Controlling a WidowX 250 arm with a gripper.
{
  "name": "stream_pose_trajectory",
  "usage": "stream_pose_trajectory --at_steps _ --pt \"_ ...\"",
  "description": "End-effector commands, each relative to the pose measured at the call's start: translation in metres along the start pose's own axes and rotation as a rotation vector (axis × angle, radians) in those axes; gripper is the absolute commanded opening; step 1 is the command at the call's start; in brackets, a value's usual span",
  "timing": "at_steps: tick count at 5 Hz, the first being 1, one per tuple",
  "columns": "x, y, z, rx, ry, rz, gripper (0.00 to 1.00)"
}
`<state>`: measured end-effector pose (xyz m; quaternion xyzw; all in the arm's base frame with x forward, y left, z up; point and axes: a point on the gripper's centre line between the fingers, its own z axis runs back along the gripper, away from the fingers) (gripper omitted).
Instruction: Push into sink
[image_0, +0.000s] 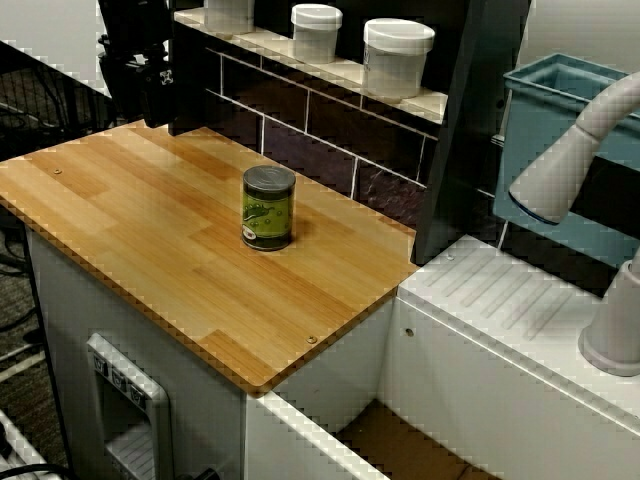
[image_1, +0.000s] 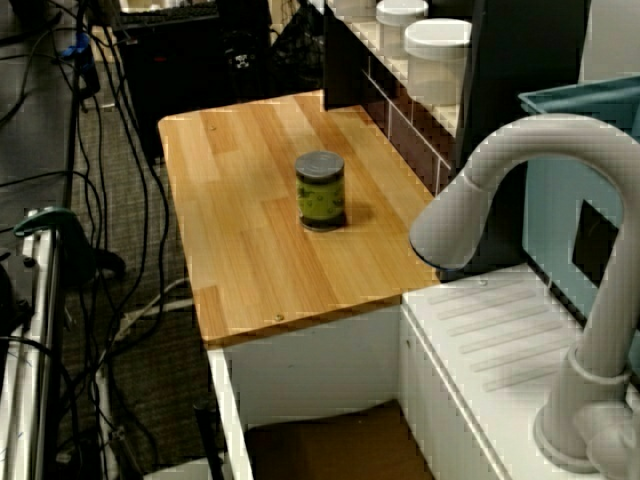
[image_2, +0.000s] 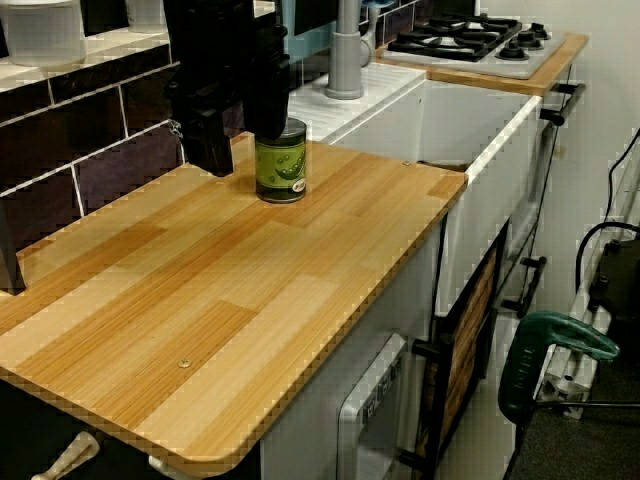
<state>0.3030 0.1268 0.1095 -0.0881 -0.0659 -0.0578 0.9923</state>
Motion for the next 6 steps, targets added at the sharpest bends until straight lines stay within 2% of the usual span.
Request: stream_pose_trajectory --at_steps 1,2,4,5,6 --pt "0.000 0.000 0.000 0.000 0.000 0.000 1.00" --pt "0.018 0.000 -0.010 0.067 0.014 0.048 1.00" --pt "0.026 -0.001 -0.023 0.057 0.019 0.078 1.00" --pt "0.030 -0.012 -0.037 0.102 0.031 0.076 1.00" --pt "0.029 -0.024 -0.045 0.112 0.024 0.074 1.00"
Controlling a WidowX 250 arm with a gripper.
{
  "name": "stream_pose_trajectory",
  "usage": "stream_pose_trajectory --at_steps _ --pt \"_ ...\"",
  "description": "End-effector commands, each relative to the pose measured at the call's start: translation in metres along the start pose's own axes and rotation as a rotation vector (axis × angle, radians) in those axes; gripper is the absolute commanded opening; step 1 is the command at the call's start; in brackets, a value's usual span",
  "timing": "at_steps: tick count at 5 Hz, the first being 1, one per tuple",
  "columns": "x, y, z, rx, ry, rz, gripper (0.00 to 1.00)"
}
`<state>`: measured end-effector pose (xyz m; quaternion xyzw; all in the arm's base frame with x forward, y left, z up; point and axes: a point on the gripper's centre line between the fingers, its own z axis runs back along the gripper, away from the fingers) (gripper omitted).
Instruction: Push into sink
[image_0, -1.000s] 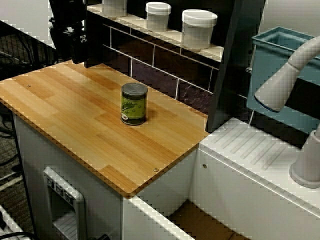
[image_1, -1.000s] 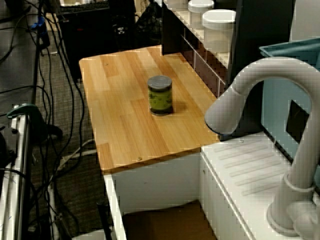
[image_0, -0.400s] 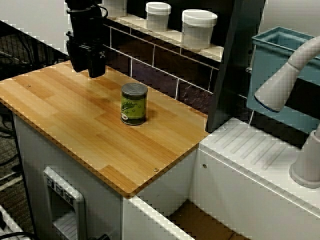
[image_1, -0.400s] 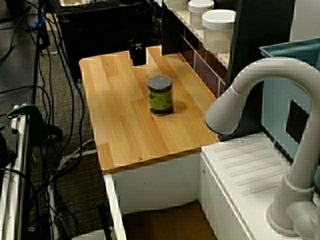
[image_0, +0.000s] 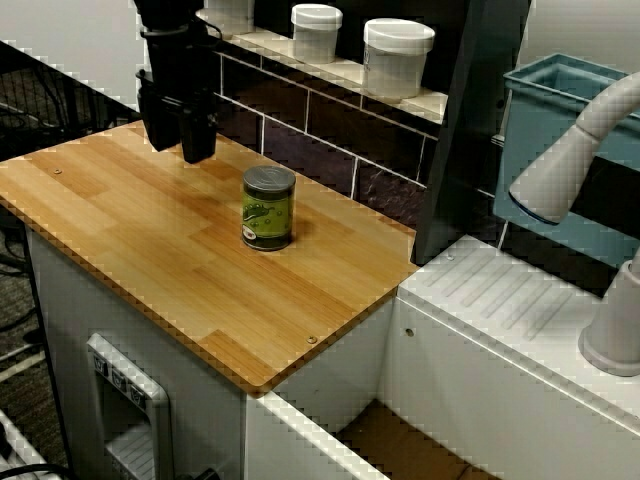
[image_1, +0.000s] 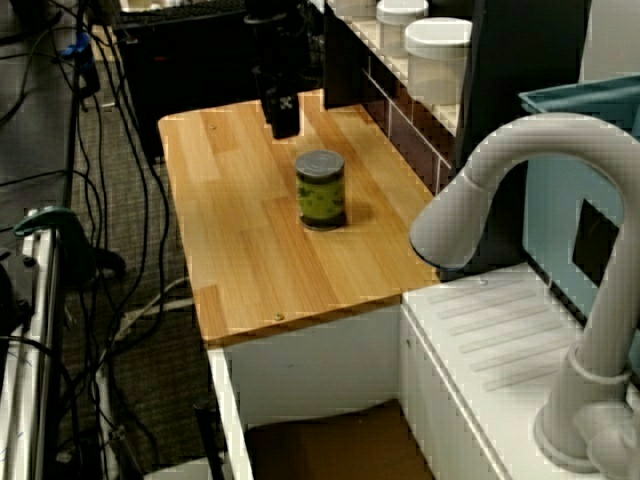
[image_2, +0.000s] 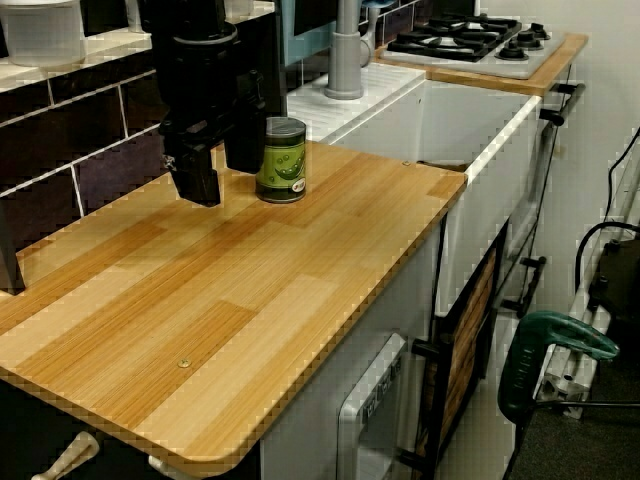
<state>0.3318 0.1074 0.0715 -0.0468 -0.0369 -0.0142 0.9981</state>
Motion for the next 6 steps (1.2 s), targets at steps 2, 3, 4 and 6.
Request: stream_pose_trajectory --at_steps 2,3,4,6 --pt "0.012 -0.038 -0.020 0.047 -0.031 -0.016 1.00" --pt "0.020 -0.047 -0.026 0.015 -0.009 -0.007 1.00" --pt "0.026 -0.060 -0.022 -0.055 -0.011 -0.001 1.00" --pt "0.029 -0.093 -0.019 -0.168 0.040 -0.110 1.00"
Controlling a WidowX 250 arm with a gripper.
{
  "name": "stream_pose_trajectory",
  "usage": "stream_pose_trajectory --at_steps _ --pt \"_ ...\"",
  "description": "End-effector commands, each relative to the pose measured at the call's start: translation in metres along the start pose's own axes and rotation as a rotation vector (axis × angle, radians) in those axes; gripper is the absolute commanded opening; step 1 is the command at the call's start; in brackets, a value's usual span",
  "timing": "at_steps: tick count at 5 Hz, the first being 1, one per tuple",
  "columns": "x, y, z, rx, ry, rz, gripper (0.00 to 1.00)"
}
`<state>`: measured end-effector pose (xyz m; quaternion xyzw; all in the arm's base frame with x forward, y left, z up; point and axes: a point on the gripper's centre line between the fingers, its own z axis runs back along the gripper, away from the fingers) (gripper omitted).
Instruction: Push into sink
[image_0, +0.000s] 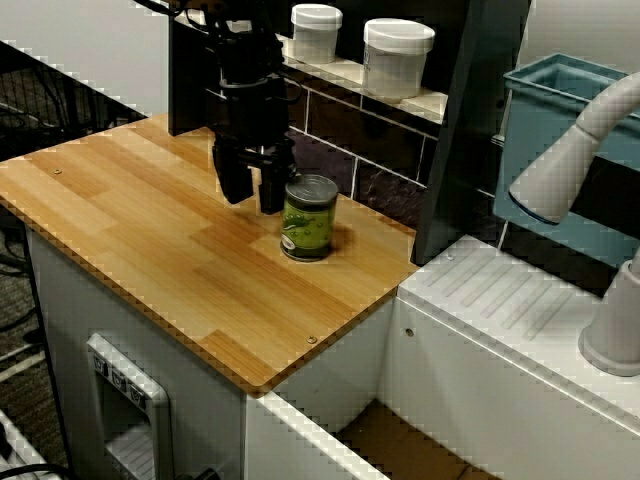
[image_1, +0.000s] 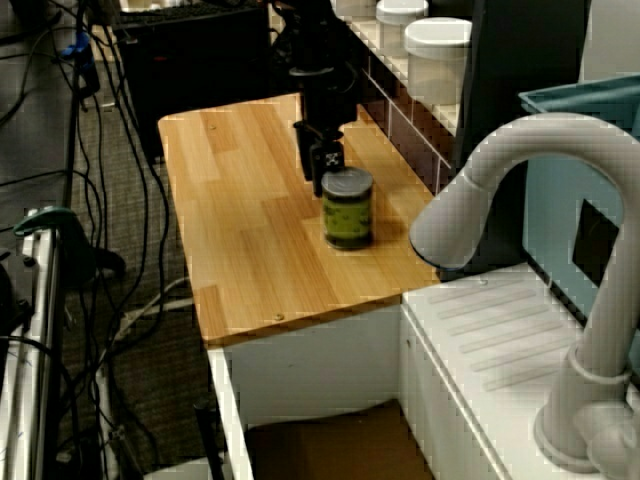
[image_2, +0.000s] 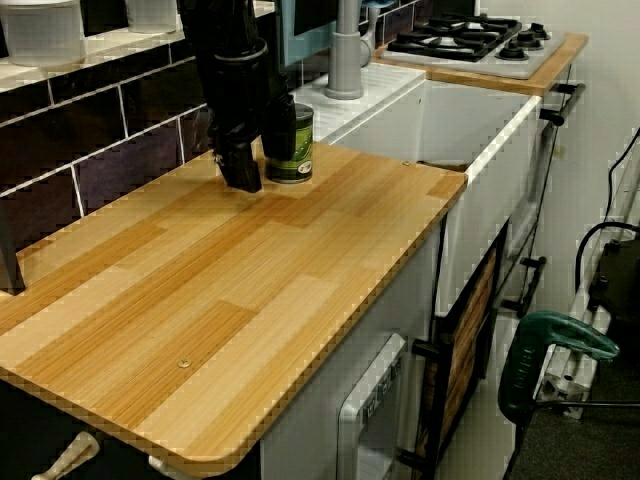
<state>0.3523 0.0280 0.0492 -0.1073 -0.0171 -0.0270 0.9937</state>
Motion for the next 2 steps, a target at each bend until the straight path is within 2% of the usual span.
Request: stream_pose_trajectory --at_steps 1,2 --pt "0.001 -0.035 0.010 -0.078 0.016 -0.130 1.00" --pt "-0.005 -0.050 0.010 -0.086 0.020 -0.162 1.00"
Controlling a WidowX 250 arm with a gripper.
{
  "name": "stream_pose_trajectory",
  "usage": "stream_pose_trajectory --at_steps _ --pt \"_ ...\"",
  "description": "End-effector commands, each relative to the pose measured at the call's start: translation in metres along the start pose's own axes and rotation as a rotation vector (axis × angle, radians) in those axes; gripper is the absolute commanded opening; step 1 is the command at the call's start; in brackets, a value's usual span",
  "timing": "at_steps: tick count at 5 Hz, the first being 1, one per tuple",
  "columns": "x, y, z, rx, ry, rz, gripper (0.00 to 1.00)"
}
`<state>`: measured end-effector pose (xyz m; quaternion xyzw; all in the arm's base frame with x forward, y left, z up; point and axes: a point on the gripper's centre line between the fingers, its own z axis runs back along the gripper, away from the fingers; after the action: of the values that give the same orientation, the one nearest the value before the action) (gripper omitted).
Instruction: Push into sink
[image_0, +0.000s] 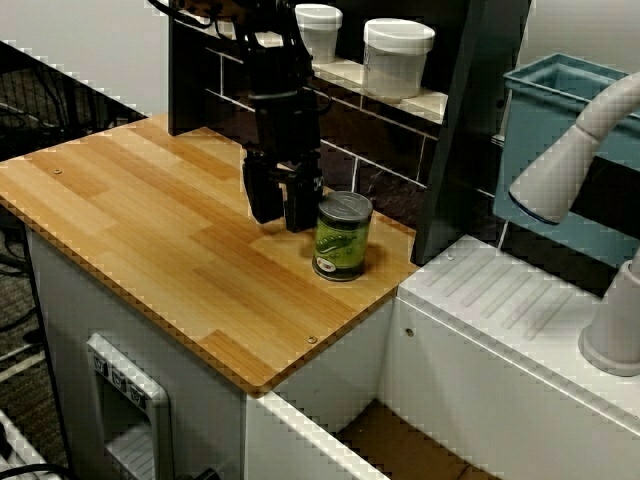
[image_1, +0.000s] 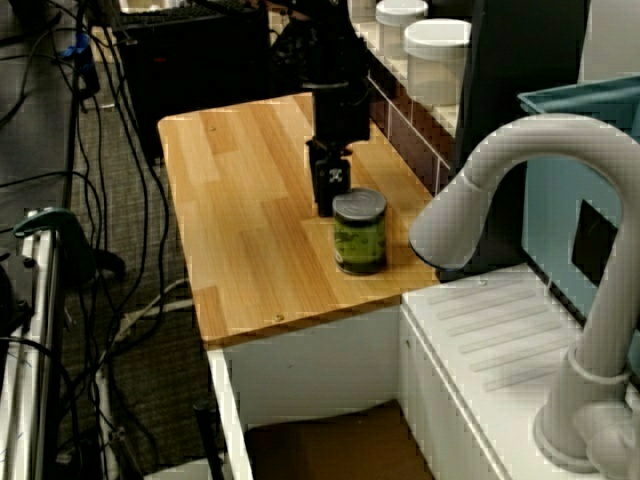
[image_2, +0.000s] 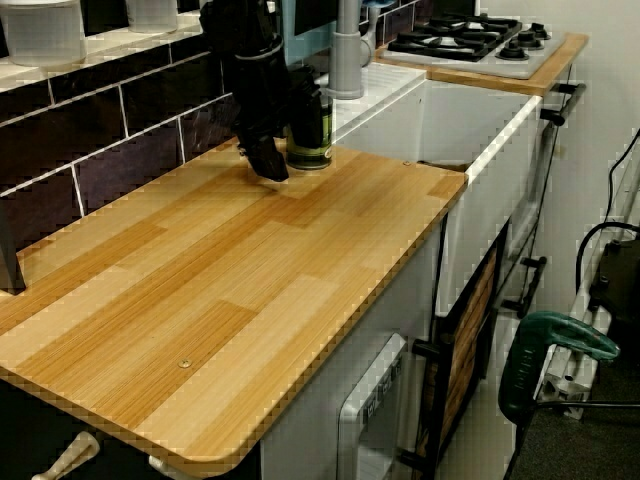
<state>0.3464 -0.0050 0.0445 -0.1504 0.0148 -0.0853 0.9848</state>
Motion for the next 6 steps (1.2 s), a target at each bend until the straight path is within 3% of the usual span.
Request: stream_pose_trajectory --at_steps 1,2,4,5,6 --pt "-0.003 -0.027 0.018 0.015 -0.042 -0.070 1.00" --pt "-0.004 -0.023 0.020 0.009 -0.035 -0.067 1.00" --pt "-0.012 0.005 0.055 0.015 -0.109 -0.023 1.00" --pt "-0.007 0.016 0.063 0.011 -0.141 0.020 1.00" --pt "0.011 0.009 0.053 0.069 -0.149 0.046 1.00"
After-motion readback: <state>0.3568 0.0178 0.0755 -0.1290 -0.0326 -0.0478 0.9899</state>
